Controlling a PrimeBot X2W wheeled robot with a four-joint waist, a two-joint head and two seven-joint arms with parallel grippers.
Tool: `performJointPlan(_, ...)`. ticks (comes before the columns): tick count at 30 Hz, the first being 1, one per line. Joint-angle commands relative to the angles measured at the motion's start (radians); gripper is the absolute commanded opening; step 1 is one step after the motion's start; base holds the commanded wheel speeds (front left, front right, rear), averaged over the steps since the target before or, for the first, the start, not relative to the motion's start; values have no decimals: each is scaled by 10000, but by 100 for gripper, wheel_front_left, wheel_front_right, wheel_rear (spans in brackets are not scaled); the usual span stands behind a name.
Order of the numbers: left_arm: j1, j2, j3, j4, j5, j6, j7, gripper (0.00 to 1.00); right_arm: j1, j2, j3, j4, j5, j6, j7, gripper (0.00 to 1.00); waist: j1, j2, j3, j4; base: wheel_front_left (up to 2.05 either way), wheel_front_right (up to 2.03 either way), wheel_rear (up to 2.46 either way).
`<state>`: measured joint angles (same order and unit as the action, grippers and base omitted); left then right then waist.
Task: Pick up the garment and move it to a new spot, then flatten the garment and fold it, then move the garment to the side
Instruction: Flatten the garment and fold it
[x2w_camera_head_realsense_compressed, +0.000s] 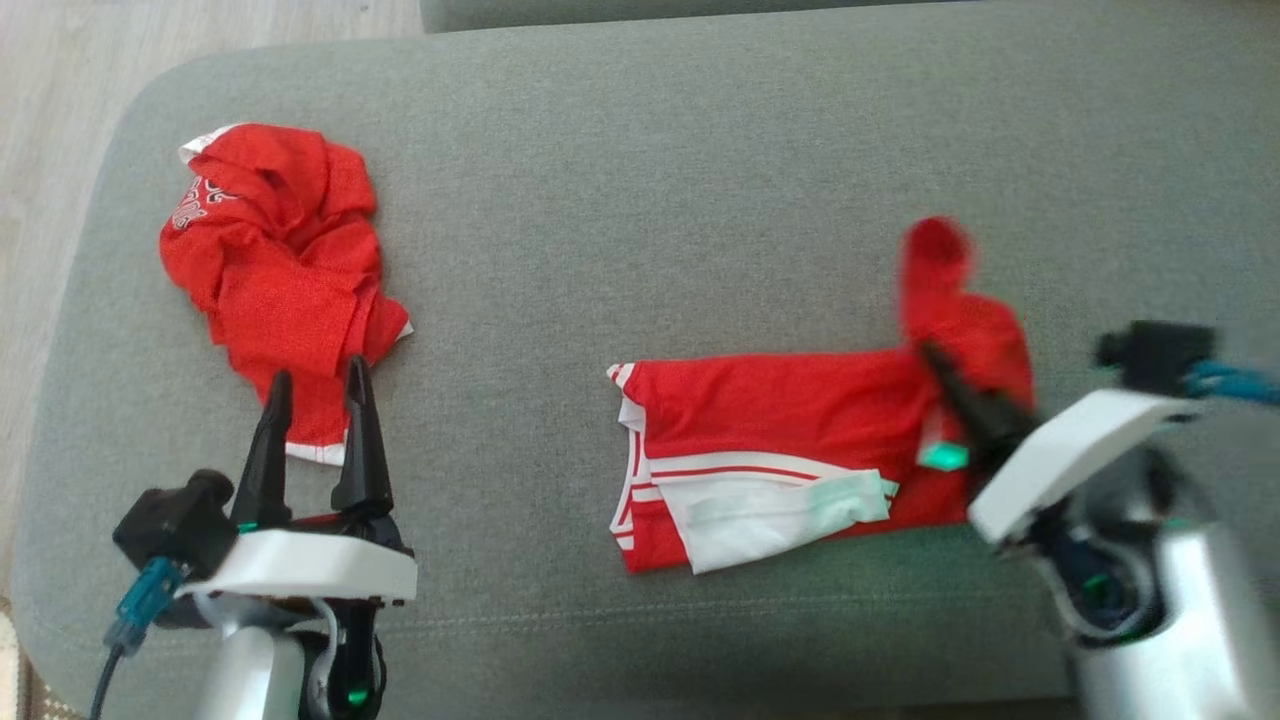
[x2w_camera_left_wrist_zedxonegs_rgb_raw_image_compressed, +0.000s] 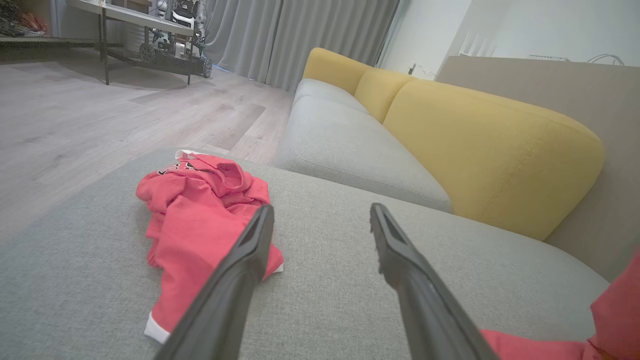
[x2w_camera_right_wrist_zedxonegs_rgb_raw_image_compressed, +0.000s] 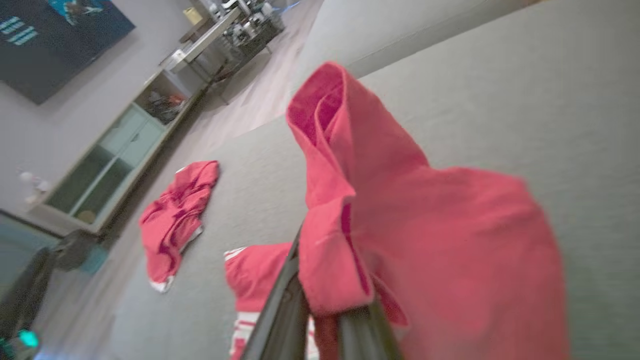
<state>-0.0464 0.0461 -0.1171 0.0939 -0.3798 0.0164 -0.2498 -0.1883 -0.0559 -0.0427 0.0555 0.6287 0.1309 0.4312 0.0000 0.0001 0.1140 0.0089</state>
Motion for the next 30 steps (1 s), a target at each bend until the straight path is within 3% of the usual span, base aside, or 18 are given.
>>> performJointPlan(1, -312, 41, 313, -291, 76, -38, -120, 100, -99, 52, 521, -434, 383, -2, 31, 0, 0, -1, 9, 31, 0, 0, 0)
performJointPlan(4, -360, 41, 246, -230, 47, -17, -120, 100, 115, 54, 1185, -413, 1063, -2, 4, 0, 0, -1, 9, 135, 0, 0, 0)
performJointPlan(16, -512, 41, 18, -160, -116, 41, -120, 100, 58, 56, 2714, 344, 1897, -2, -787, 0, 0, -1, 265, 606, 0, 0, 0)
performJointPlan(21, -577, 41, -11, -71, -117, 46, -120, 100, -225, 56, 3594, 1265, 2851, -2, -1320, 0, 0, -1, 376, 824, 0, 0, 0)
performJointPlan(30, -700, 41, -246, -1, -273, 107, -120, 100, -1084, 56, 4468, 3072, 3255, -2, -2814, 0, 0, -1, 581, 1137, 0, 0, 0)
